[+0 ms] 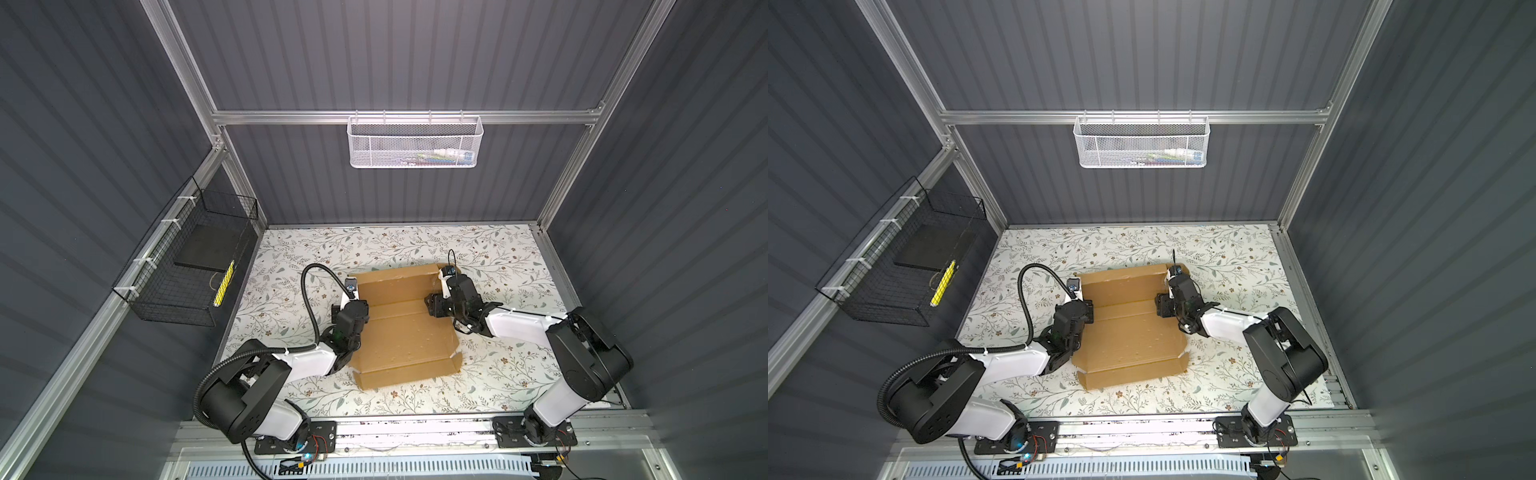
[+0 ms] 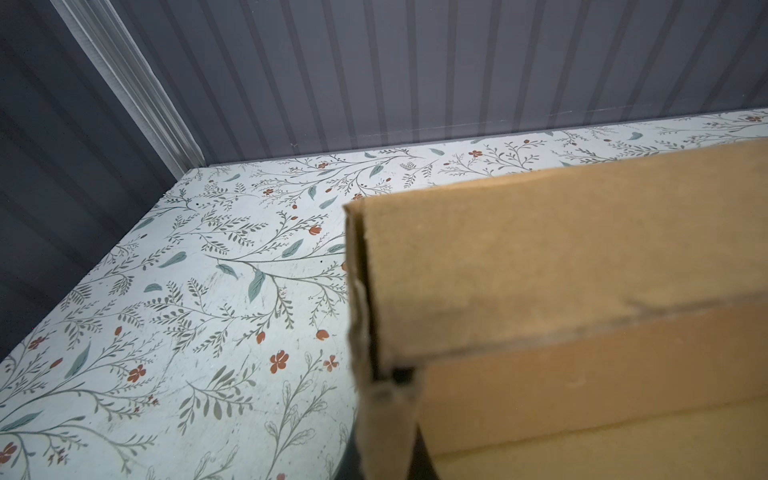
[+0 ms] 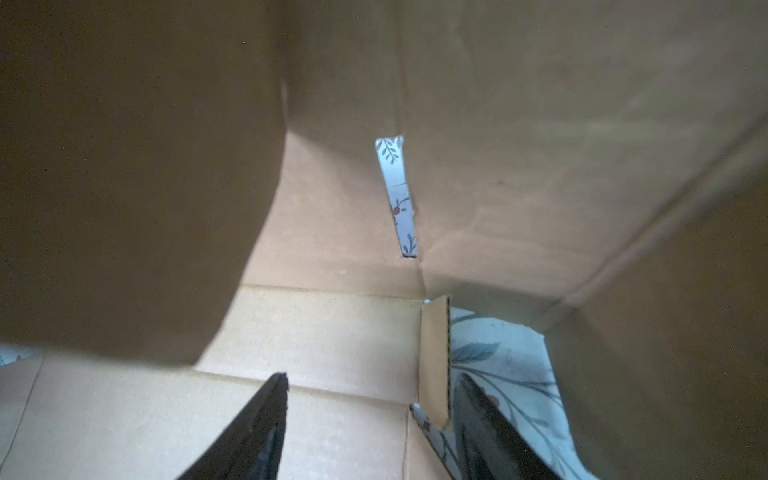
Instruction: Fold the paper box
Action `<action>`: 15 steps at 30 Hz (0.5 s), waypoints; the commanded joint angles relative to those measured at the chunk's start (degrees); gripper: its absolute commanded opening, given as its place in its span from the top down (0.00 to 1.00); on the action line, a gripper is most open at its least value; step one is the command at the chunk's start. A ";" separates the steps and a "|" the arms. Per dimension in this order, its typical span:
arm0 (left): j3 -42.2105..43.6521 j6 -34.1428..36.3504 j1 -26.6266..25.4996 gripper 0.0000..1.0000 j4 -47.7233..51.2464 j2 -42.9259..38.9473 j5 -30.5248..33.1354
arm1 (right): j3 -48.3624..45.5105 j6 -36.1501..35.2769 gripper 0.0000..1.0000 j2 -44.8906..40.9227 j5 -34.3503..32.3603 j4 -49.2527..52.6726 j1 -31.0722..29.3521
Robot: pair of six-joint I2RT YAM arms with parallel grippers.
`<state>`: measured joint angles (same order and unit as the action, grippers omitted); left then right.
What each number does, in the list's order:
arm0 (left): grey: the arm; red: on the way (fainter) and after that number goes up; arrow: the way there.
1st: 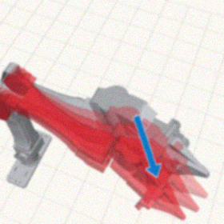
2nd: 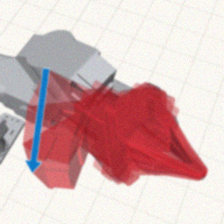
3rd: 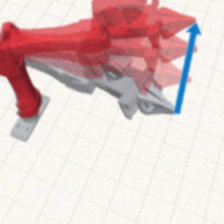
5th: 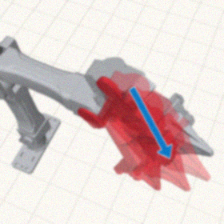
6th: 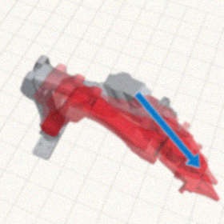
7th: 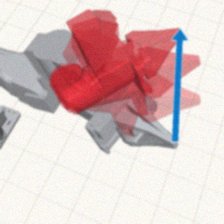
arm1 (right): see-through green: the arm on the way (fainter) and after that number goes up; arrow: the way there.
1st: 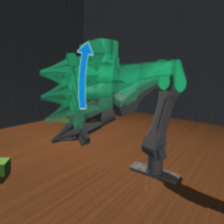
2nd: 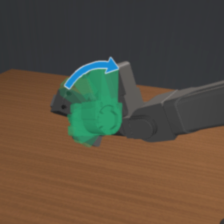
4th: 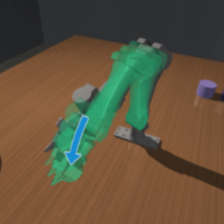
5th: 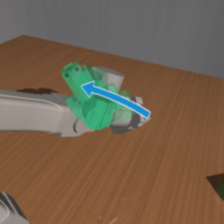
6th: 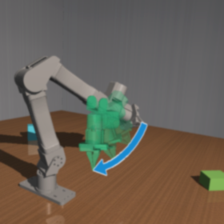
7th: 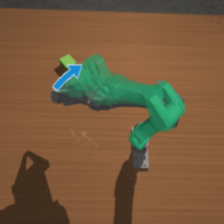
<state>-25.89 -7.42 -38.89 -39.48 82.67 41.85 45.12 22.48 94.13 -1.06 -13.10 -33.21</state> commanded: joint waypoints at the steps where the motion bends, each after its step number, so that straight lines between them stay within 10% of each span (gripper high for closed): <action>1: -1.27 -0.92 -0.13 1.00 -0.44 0.48 -0.89 | 2.22 -1.39 0.36 0.87 0.55 0.88 -1.66; 15: -1.27 -1.72 -0.13 1.00 -0.16 0.34 -1.42 | 2.67 -1.47 0.37 -0.63 -2.17 2.02 -3.82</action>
<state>-25.89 -8.88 -38.57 -38.70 82.67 42.28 45.93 22.92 94.35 -3.75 -11.79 -35.29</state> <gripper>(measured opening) 0.067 0.632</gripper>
